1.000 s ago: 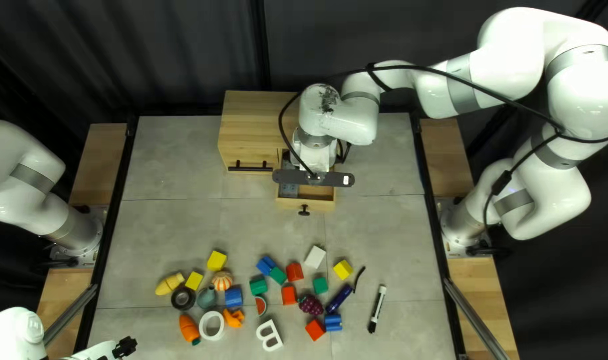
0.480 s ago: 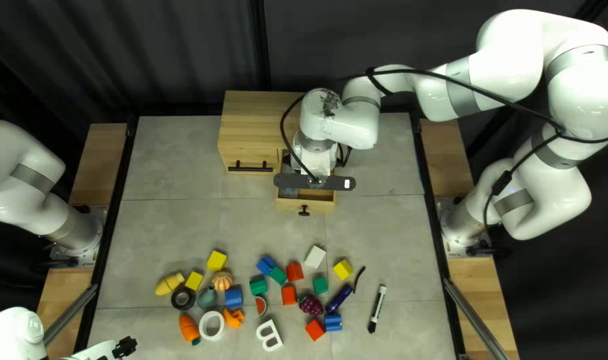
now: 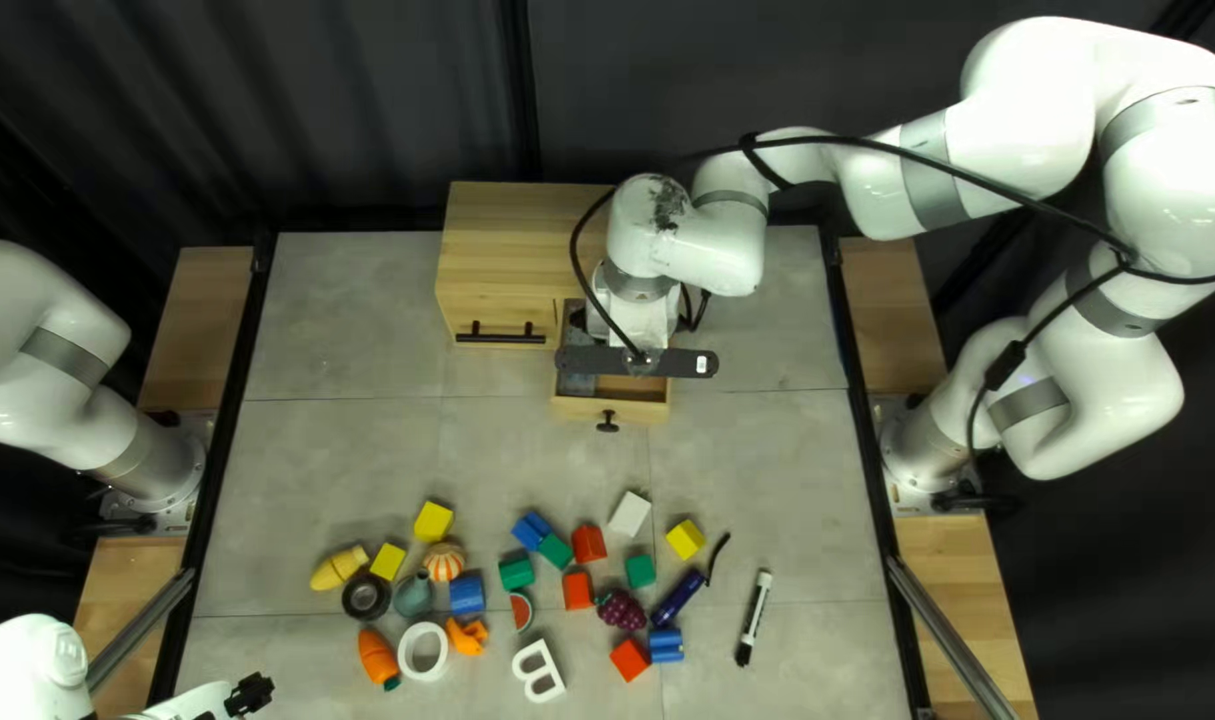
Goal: Open drawers and place objects into drawer and close
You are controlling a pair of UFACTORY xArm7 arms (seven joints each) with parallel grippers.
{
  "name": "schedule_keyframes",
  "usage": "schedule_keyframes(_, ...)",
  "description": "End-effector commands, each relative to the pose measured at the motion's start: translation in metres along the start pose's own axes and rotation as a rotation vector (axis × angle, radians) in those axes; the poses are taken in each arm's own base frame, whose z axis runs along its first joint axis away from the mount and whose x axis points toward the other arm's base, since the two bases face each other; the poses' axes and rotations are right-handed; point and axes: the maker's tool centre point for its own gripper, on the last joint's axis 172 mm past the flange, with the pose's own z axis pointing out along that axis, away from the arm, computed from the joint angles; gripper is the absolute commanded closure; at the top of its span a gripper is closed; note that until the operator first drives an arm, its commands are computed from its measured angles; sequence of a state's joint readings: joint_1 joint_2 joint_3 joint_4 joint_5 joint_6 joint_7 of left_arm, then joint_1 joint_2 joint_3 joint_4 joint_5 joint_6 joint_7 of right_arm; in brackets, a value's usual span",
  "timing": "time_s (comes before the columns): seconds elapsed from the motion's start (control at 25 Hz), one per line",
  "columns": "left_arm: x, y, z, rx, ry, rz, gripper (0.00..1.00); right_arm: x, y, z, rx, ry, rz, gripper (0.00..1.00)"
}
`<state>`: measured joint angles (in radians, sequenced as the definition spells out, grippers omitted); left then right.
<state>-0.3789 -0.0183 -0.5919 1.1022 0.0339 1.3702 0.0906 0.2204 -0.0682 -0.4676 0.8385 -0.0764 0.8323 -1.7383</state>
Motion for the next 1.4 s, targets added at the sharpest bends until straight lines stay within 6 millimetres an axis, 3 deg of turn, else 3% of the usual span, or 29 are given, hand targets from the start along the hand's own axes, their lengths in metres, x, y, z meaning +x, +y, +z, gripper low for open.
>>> schedule_keyframes(0.04, 0.000, 0.000, 0.000, 0.000, 0.000, 0.000, 0.00, -0.001, 0.000, 0.000, -0.004, 0.005, -0.010, 1.00)
schedule_keyframes(1.4, 0.000, 0.000, 0.000, 0.000, 0.000, 0.000, 0.00, -0.021, -0.005, 0.006, 0.001, 0.008, -0.002, 1.00)
